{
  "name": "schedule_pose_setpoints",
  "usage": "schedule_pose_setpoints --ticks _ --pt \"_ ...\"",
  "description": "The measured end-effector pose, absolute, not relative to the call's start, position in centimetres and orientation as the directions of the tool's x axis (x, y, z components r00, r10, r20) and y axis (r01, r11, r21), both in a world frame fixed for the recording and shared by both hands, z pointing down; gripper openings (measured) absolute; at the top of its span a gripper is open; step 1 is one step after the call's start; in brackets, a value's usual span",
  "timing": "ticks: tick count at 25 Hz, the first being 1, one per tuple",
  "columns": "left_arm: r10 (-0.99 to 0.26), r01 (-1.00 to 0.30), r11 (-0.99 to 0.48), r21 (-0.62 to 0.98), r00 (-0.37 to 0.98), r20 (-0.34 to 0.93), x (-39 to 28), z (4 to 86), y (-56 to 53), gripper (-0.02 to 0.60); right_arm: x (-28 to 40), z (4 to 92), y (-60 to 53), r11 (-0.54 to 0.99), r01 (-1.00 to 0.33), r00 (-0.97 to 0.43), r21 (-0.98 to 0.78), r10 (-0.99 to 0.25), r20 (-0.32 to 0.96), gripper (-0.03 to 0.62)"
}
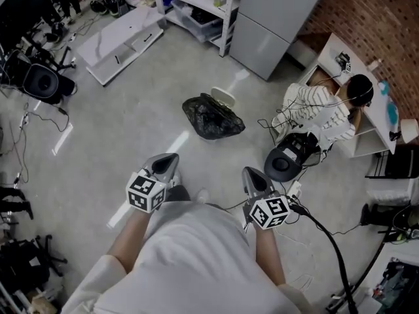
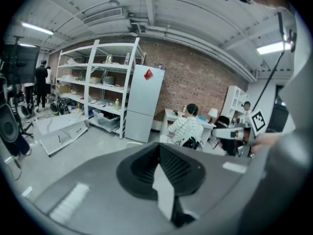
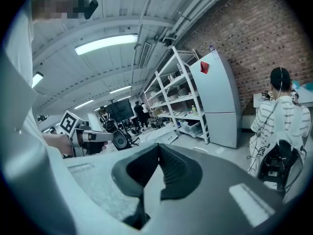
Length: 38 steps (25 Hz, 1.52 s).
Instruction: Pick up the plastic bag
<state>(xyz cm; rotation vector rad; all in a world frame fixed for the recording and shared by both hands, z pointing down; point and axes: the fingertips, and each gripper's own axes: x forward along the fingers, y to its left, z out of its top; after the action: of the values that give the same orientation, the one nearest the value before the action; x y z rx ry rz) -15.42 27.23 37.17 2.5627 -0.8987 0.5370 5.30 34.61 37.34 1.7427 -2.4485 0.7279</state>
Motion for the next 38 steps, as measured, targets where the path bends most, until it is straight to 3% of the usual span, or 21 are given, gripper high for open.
schedule_pose_setpoints --ticks 15,38 --pt "-0.445 -0.590 -0.778 0.218 0.761 0.472 -12.0 38.3 19.3 0.003 8.0 39.2 29.1 0.162 -0.923 -0.290 -0.349 -0.889 0.355 0.002" --pt "-0.276 -0.432 -0.878 0.206 0.809 0.519 -14.7 41.5 -2.3 0.003 4.4 40.6 10.7 0.004 -0.952 -0.142 -0.307 -0.892 0.429 0.002"
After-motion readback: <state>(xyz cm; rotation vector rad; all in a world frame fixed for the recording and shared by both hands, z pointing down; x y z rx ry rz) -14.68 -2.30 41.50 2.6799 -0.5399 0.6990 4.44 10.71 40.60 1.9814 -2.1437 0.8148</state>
